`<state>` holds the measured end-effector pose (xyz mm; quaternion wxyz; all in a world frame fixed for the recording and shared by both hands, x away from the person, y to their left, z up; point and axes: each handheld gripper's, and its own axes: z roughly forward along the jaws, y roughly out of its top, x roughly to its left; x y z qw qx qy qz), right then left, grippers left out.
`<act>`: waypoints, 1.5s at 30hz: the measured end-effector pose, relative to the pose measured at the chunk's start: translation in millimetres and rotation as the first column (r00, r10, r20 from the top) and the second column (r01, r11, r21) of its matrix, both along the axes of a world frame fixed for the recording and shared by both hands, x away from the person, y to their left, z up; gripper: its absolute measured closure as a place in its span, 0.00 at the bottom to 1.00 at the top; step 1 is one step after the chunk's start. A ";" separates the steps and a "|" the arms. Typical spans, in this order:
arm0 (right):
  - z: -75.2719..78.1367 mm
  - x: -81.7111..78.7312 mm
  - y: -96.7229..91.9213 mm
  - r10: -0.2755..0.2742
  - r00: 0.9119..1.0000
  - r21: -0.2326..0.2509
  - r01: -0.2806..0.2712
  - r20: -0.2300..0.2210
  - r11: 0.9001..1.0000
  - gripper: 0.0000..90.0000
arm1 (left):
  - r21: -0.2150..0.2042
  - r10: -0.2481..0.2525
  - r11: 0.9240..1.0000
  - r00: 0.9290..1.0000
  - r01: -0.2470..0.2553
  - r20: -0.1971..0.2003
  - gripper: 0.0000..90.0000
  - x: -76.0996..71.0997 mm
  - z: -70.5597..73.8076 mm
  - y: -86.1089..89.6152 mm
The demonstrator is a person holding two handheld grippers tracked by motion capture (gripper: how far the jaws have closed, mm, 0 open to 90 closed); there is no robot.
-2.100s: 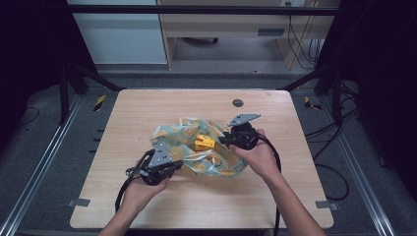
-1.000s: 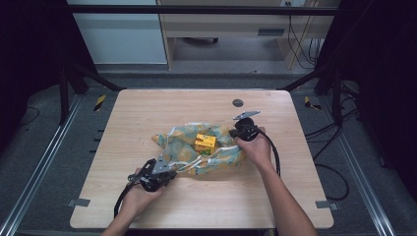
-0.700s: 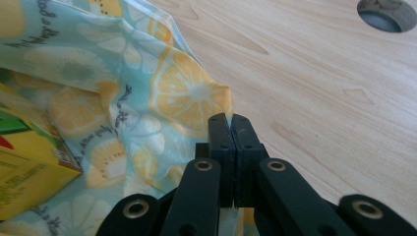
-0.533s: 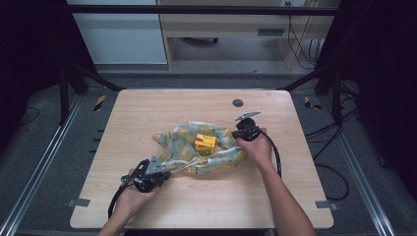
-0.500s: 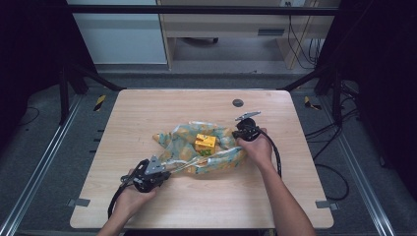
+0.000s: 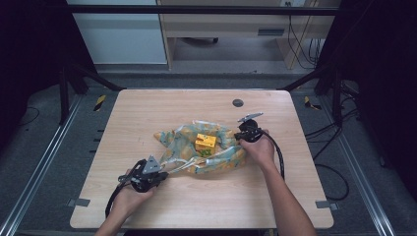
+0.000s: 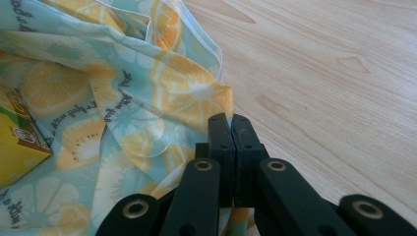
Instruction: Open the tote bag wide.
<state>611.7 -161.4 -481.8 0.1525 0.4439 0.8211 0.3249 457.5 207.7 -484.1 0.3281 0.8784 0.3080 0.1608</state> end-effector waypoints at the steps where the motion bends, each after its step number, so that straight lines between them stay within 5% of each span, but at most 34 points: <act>1: 0.3 -0.1 -0.5 -0.002 1.000 -0.004 0.002 -0.002 1.000 0.99 | 0.003 0.000 1.000 1.000 0.000 0.001 1.00 0.0 -0.2 0.1; 9: 5.2 -2.8 -2.1 -0.003 1.000 -0.002 0.003 0.019 1.000 0.90 | -0.018 0.003 1.000 1.000 -0.003 0.012 1.00 -0.9 1.5 2.6; 18: 40.8 -18.5 -2.3 -0.013 0.986 0.011 0.011 0.165 1.000 0.45 | -0.087 0.019 0.996 0.996 -0.011 0.087 0.63 -12.1 17.5 -6.4; 29: 83.5 -46.8 -5.1 0.004 0.974 0.084 -0.023 0.225 0.996 0.25 | -0.144 0.003 0.989 0.987 0.020 0.159 0.45 -11.8 48.4 -15.9; 37: 98.5 -78.8 2.7 0.082 0.969 0.102 -0.108 0.233 0.989 0.21 | -0.134 0.023 0.991 0.976 0.006 0.215 0.41 6.9 82.1 -19.1; 45: 79.7 -108.7 15.3 0.157 0.967 0.096 -0.179 0.202 0.979 0.20 | -0.116 0.054 0.993 0.967 -0.026 0.249 0.37 51.0 107.2 -25.8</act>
